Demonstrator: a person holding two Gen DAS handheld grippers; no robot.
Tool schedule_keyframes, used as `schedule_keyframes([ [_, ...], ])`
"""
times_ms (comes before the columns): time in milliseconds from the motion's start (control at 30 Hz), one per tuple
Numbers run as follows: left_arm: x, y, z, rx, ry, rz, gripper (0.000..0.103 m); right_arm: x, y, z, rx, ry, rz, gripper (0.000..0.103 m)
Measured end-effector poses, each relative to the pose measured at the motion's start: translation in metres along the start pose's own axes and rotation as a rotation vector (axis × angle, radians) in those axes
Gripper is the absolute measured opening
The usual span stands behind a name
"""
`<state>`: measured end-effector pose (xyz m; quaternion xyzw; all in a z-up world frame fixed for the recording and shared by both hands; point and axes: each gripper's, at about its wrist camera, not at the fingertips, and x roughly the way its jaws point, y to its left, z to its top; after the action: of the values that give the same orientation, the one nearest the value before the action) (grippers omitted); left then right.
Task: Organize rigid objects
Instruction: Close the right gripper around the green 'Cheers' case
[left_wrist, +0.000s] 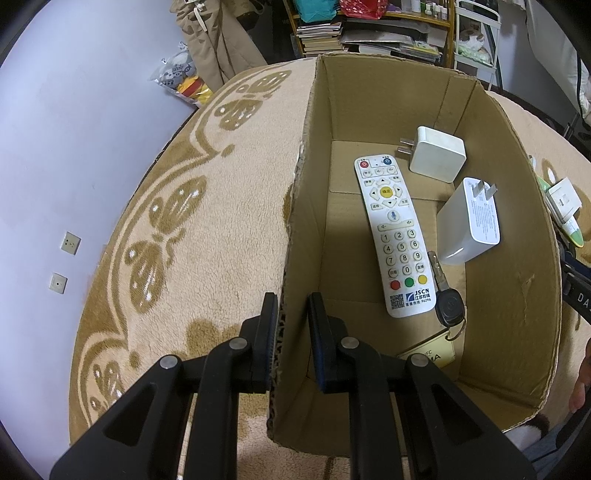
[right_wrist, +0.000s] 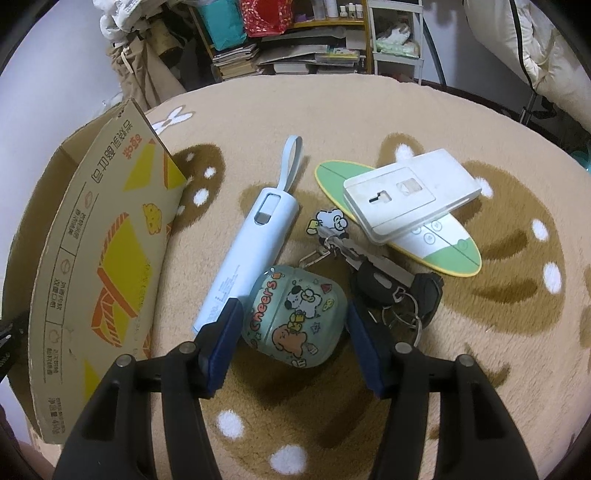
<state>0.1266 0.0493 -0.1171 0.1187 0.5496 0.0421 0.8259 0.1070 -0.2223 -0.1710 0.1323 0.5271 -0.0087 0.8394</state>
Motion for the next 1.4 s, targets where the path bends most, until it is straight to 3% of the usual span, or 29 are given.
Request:
schedule_keyframes([
  [233,0.0,0.0,0.0,0.0,0.0,0.001,0.016,0.001,0.001,0.0,0.004,0.003,-0.006,0.065],
  [367,-0.001,-0.001,0.0,0.004,-0.002,0.004,0.016,0.002,-0.001,-0.001,0.016,0.005,-0.012,0.072],
  [667,-0.002,-0.001,0.0,0.006,-0.001,0.006,0.016,0.004,-0.002,0.0,0.024,-0.011,-0.047,0.072],
  [767,-0.002,-0.001,0.0,0.005,-0.001,0.005,0.016,0.002,0.002,0.0,-0.004,-0.011,-0.064,0.07],
  [800,-0.002,-0.001,-0.001,0.005,-0.001,0.005,0.016,0.001,0.004,-0.001,-0.013,-0.011,-0.062,0.062],
  [1033,-0.002,-0.002,0.0,0.004,-0.001,0.004,0.016,-0.005,0.006,-0.003,-0.033,-0.008,-0.053,0.062],
  [1067,-0.002,-0.002,-0.001,0.004,0.0,0.002,0.016,-0.008,0.004,-0.004,-0.024,-0.006,-0.044,0.051],
  [1100,-0.002,-0.001,-0.001,0.003,-0.001,0.003,0.016,-0.011,0.003,-0.004,-0.021,-0.014,-0.055,0.026],
  [1133,-0.002,-0.001,-0.001,0.004,0.0,0.004,0.016,-0.018,0.0,-0.003,-0.013,-0.033,-0.057,0.019],
  [1167,-0.003,-0.001,-0.001,0.004,0.0,0.002,0.016,-0.026,-0.005,-0.001,0.007,-0.047,-0.051,0.006],
  [1333,-0.002,-0.001,-0.001,0.005,-0.002,0.003,0.016,-0.023,-0.019,0.002,0.076,-0.008,0.021,0.003],
  [1400,-0.002,-0.001,-0.001,0.003,-0.001,0.003,0.016,-0.018,-0.019,0.0,0.081,0.001,0.041,0.007],
])
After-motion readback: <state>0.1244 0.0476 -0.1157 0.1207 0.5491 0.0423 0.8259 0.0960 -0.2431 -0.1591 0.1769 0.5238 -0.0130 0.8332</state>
